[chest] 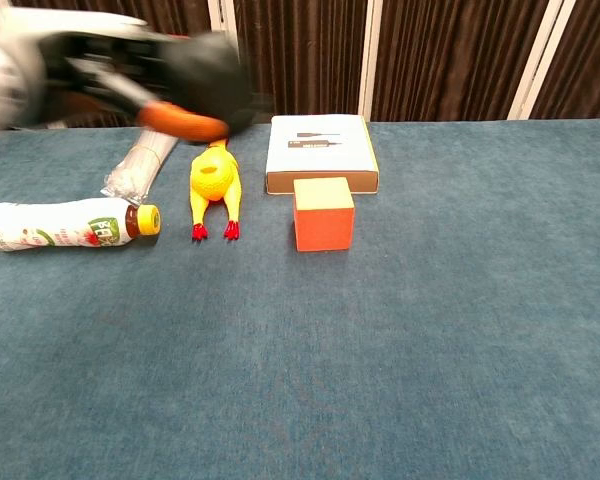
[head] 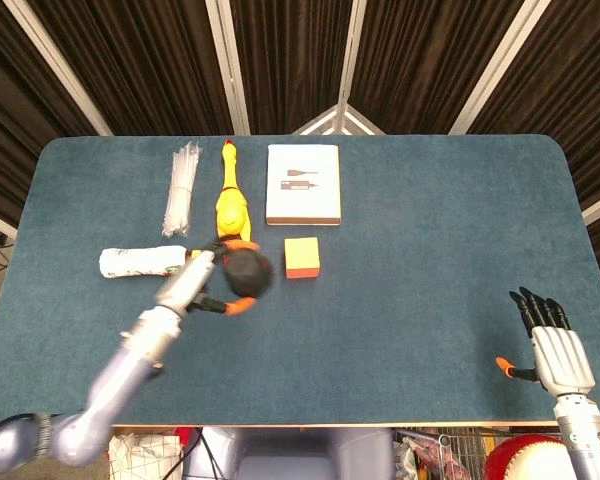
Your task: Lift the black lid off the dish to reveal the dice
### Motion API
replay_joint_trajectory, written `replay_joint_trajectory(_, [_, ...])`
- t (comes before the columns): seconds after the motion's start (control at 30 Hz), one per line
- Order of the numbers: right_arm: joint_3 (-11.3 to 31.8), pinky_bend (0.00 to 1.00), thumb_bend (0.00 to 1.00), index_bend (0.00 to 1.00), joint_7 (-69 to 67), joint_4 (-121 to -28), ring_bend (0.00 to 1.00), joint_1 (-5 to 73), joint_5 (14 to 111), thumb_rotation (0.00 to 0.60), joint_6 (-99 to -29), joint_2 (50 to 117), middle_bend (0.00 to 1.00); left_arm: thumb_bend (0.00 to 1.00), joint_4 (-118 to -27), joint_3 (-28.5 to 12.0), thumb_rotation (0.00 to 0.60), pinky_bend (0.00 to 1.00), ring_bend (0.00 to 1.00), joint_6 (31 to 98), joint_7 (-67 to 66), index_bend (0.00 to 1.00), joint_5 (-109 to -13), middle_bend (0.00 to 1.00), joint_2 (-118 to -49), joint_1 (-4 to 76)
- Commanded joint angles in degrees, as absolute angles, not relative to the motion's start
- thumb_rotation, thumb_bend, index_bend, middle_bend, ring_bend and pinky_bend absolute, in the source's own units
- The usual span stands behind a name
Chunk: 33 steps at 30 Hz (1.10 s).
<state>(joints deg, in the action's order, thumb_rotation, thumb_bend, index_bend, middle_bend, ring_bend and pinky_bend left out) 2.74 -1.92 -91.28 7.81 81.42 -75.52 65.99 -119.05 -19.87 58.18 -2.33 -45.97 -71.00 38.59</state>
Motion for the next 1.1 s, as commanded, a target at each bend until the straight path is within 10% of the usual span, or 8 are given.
replay_joint_trajectory(0.03, [2.7, 0.00, 0.19, 0.06, -1.7, -91.7, 0.07, 7.8, 81.5, 0.600, -75.5, 66.0, 0.03, 0.59, -120.7, -16.7, 0.600, 0.00, 0.00, 55.9, 5.2, 0.24, -49.0, 0.43, -59.1, 31.2])
replay_joint_trajectory(0.27, [2.8, 0.00, 0.19, 0.06, -1.2, -91.7, 0.07, 8.0, 81.2, 0.600, -75.3, 66.1, 0.03, 0.60, -118.7, -17.9, 0.600, 0.00, 0.00, 51.5, 4.3, 0.23, -49.1, 0.43, -68.0, 38.0])
replay_joint_trajectory(0.63, [2.7, 0.00, 0.19, 0.06, -2.1, -90.8, 0.07, 8.3, 80.8, 0.600, -74.2, 66.1, 0.03, 0.60, -130.0, -26.4, 0.600, 0.00, 0.00, 69.7, -5.4, 0.21, -47.3, 0.43, -70.5, 41.6])
replay_joint_trajectory(0.93, [2.7, 0.00, 0.19, 0.06, -1.6, -92.1, 0.07, 8.9, 81.2, 0.600, -73.8, 65.7, 0.03, 0.60, -116.0, -11.9, 0.600, 0.00, 0.00, 57.5, 0.5, 0.22, -48.2, 0.43, -70.8, 35.9])
replay_joint_trajectory(1.1, [2.5, 0.00, 0.19, 0.06, -1.2, -91.7, 0.07, 8.7, 80.8, 0.600, -73.8, 66.3, 0.03, 0.60, -108.3, -13.7, 0.600, 0.00, 0.00, 54.5, 1.7, 0.22, -46.5, 0.43, -77.1, 38.8])
